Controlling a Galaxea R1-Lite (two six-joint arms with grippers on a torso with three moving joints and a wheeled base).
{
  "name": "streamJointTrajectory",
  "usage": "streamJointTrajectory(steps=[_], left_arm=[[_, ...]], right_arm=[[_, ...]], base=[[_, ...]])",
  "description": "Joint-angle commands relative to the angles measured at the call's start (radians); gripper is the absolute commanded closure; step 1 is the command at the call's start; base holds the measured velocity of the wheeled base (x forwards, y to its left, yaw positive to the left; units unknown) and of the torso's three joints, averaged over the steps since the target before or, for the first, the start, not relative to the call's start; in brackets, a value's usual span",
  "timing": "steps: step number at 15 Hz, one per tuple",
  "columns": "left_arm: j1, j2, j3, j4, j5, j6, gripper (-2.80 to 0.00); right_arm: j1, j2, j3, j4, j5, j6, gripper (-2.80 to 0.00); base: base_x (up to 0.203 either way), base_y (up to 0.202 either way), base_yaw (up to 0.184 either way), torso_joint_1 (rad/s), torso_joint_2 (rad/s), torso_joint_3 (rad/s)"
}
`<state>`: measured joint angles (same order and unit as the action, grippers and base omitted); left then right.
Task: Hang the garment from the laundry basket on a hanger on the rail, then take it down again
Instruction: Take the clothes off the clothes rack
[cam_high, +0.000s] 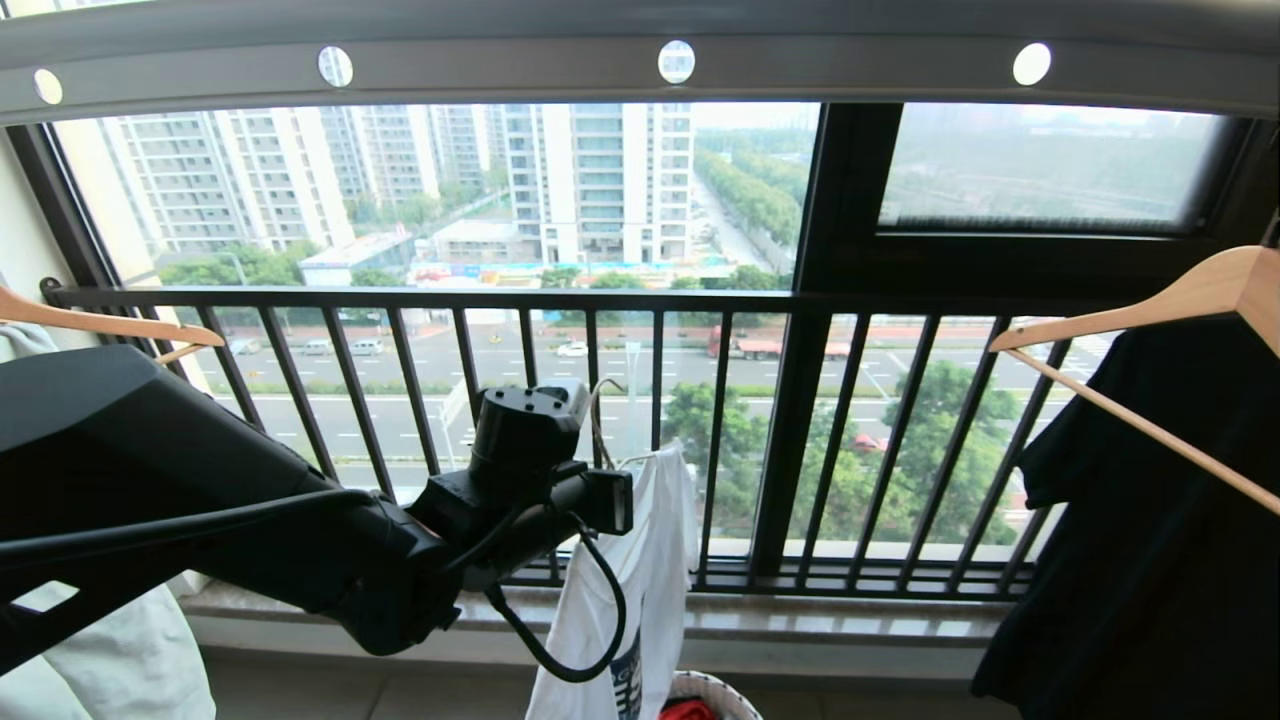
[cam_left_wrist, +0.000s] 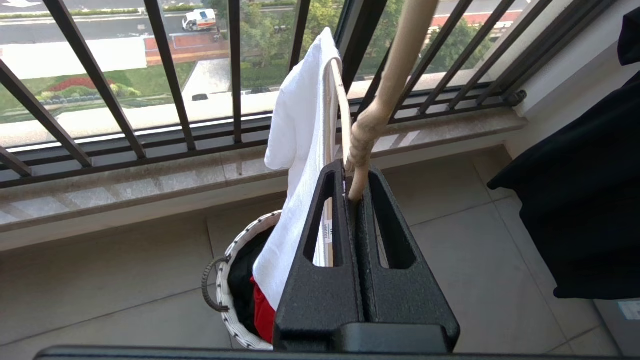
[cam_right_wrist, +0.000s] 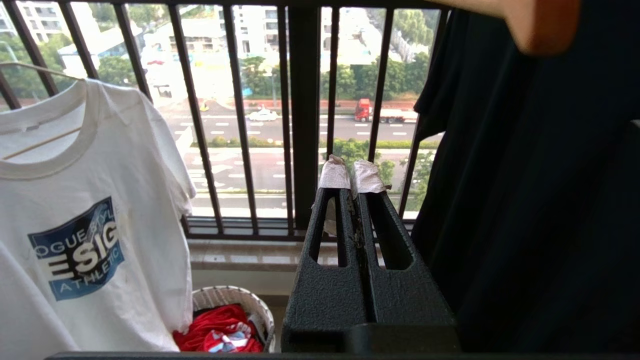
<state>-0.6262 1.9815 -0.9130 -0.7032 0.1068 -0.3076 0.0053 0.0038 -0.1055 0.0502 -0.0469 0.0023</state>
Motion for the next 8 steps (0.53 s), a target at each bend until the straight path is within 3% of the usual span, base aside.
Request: streamJointTrajectory(steps=[1,5,8], left_arm=[[0.002,-0.015,-0.004,-0.004,0.002,-0.004,0.00],[0.002,-0.044,-0.003,-0.004,0.002,-0.013,0.00],[0.002,-0.058,-0.003,-0.004,0.002,-0.013,0.00]], right_arm=[[0.001,0.032,-0.156,0.085,-0.017,-0.006,0.00],[0.002,0.106,-0.409,0.154,0.016,-0.115,0.00],[0.002,0.287,-0.606,0.161,0.034,-0.145,0.00]], base=[[0.000,0.000,0.000,0.000,0.00,0.000],[0.000,0.000,0.000,0.000,0.00,0.000],[0.000,0.000,0.000,0.000,0.00,0.000]])
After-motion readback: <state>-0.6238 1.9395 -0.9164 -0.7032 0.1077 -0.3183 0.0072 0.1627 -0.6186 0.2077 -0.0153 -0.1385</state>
